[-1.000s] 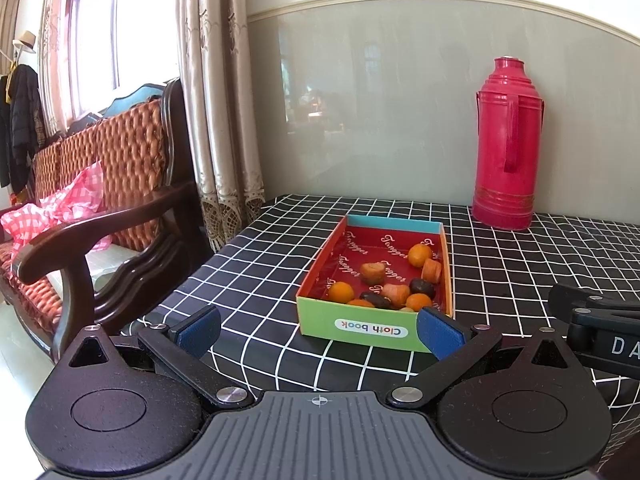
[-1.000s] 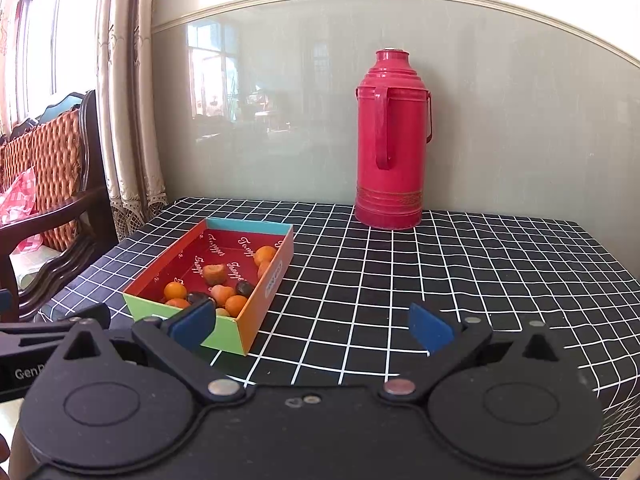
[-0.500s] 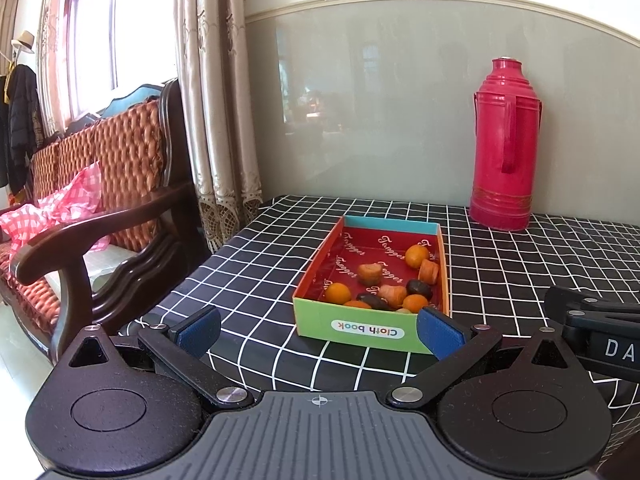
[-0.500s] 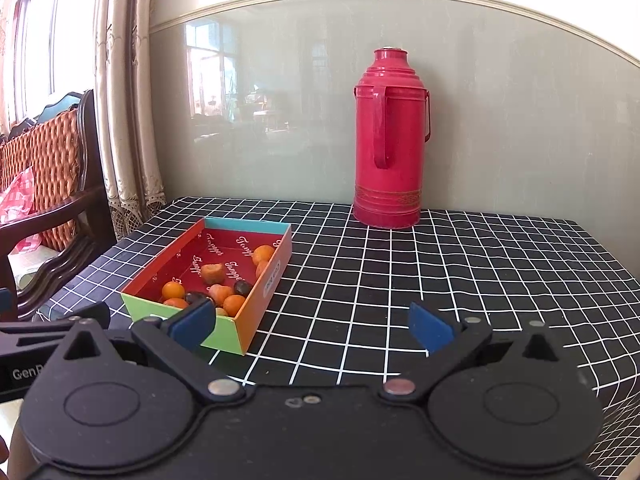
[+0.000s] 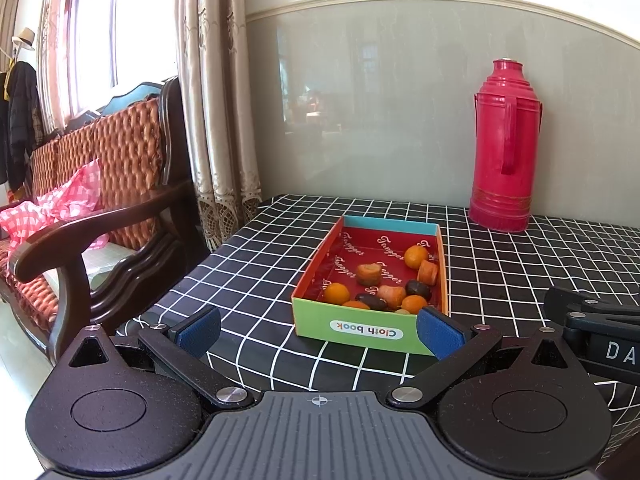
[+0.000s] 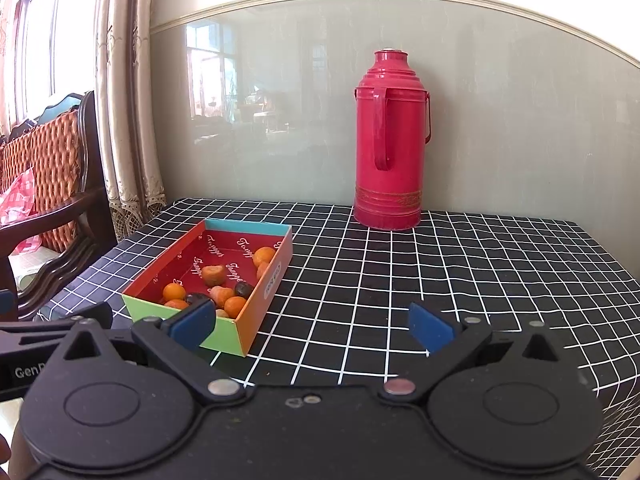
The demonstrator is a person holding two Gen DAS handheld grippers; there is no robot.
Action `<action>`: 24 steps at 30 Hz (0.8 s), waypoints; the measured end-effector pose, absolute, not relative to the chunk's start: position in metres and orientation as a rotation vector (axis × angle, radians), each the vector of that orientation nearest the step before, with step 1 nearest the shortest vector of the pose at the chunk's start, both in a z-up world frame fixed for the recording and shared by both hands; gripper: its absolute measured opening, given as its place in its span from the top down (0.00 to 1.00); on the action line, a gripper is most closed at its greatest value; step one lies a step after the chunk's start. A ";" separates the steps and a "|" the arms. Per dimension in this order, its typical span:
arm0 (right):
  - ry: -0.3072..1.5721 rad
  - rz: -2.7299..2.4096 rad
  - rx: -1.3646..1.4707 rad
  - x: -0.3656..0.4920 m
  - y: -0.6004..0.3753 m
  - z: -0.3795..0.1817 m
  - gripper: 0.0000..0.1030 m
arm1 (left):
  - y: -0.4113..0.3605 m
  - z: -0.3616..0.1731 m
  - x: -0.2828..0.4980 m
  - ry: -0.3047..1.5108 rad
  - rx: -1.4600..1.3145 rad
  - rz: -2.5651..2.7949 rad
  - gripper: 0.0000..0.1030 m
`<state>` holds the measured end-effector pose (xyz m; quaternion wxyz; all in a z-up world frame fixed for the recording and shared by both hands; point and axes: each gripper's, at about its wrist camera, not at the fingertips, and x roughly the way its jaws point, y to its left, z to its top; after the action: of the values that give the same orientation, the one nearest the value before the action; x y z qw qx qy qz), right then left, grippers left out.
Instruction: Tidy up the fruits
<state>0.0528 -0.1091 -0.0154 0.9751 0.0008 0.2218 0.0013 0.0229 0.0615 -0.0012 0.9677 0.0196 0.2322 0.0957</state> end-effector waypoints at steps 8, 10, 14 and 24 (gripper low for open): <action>0.443 -0.007 -0.001 0.052 -0.108 -0.014 0.06 | 0.061 -0.002 0.025 0.473 0.036 0.191 0.00; 0.440 -0.013 -0.004 0.053 -0.108 -0.013 0.06 | 0.060 -0.001 0.025 0.473 0.037 0.189 0.00; 0.422 -0.031 -0.002 0.051 -0.109 -0.010 0.06 | 0.061 0.000 0.023 0.460 0.020 0.176 0.00; 0.420 -0.053 0.005 0.051 -0.114 -0.011 0.06 | 0.060 0.004 0.023 0.439 0.031 0.197 0.00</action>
<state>0.0514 -0.1141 -0.0106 0.9777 0.0026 0.2083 -0.0261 0.0226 0.0599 0.0037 0.9711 0.0153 0.2175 0.0976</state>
